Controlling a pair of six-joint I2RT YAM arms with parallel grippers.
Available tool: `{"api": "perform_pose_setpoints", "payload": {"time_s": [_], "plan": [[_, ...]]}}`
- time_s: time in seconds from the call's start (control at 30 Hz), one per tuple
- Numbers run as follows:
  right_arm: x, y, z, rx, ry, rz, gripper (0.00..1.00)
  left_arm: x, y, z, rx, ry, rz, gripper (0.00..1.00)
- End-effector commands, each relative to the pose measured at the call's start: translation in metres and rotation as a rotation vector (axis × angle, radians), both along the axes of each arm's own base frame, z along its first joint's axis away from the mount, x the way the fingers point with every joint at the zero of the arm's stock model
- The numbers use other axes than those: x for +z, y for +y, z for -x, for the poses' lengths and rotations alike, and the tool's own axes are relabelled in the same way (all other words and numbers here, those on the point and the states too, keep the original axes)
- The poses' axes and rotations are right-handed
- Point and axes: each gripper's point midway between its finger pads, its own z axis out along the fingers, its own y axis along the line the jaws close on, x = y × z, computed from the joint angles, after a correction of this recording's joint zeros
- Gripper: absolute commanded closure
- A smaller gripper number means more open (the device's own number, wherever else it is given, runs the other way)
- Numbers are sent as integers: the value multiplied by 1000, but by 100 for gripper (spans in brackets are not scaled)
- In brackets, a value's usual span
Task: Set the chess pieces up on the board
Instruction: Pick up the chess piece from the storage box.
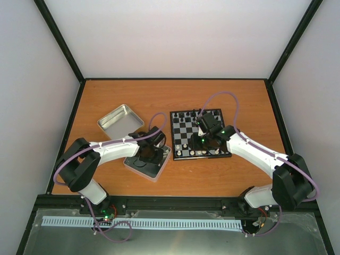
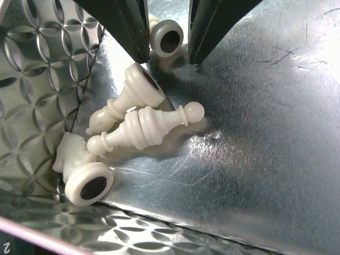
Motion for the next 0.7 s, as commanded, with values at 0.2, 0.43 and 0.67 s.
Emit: {"api": "perform_pose_setpoints", "payload": {"time_s": [0.2,0.43,0.67], "plan": [[5,1,-1,-6,-26,-27,63,-15,26,10,26,41,-126,89],[5,0,0,-5,-27,-28,63,-11,49,0,74,-20,-222,89],[4,-1,2,-8,-24,-33,63,-1,57,-6,115,-52,-203,89]]}}
